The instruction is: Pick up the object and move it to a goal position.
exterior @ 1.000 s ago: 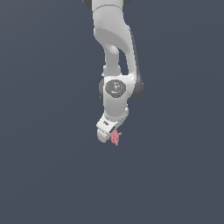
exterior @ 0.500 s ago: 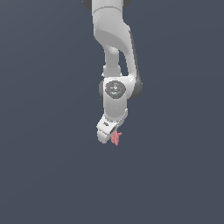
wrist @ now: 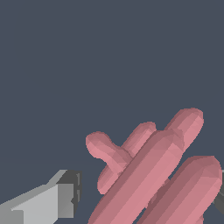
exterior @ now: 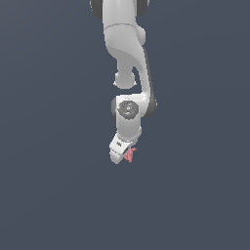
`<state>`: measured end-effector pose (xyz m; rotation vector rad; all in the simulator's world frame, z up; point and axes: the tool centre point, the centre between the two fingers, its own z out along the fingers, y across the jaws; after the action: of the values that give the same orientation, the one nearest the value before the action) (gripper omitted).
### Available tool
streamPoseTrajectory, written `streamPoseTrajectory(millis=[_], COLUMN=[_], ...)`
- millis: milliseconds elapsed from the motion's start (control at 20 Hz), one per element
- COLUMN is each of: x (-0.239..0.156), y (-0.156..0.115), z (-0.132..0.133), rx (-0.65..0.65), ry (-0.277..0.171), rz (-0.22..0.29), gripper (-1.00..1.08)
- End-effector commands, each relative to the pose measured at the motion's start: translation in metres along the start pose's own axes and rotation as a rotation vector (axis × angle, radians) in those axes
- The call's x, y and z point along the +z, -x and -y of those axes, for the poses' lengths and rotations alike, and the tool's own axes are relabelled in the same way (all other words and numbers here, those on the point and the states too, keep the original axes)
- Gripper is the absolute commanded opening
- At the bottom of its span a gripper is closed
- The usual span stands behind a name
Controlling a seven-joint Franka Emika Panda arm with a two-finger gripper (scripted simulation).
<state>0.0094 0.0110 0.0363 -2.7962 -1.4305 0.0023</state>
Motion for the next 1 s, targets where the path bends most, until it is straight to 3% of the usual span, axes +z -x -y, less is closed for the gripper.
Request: streamPoseTrajectory(millis=[0,100,150,950], x=[0.0055,0.0063,0.0063,-0.0028], y=[-0.0005,-0.0008,-0.0008,-0.0011], z=[-0.0008,-0.0012,-0.0012,0.0017], rx=[-0.001,-0.001,-0.001,0.000], ry=[0.001,0.001,0.001,0.002], rz=[-0.001,-0.001,-0.001,-0.001], gripper=[1.00,1.00,-1.00,-1.00])
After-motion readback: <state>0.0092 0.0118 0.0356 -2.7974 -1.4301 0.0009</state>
